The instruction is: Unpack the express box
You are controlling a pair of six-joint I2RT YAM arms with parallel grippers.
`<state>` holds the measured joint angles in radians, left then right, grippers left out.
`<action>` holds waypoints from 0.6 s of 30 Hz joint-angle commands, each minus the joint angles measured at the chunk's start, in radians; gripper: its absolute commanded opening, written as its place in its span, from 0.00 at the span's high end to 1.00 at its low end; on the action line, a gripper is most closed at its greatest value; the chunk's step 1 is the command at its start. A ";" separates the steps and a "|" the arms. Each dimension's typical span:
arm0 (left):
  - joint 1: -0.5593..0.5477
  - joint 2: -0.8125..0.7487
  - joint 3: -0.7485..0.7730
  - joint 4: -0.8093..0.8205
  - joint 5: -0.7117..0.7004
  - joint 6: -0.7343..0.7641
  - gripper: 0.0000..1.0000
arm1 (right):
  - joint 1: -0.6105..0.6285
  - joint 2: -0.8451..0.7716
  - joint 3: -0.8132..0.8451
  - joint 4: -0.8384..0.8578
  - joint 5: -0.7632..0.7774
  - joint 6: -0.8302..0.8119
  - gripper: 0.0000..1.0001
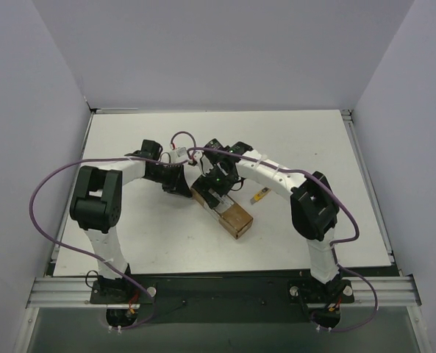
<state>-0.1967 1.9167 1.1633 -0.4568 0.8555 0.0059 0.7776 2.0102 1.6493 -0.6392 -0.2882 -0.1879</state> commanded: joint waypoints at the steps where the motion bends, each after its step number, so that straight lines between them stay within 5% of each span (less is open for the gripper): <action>1: 0.008 0.021 0.053 0.010 0.043 -0.001 0.70 | -0.023 -0.019 0.076 -0.068 -0.014 -0.016 0.25; 18: 0.025 -0.028 0.035 0.010 0.040 0.043 0.73 | -0.319 0.028 0.058 -0.085 -0.626 0.133 0.36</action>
<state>-0.1822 1.9713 1.1984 -0.4664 0.8669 0.0132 0.4812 2.0125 1.7020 -0.7002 -0.6937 -0.1181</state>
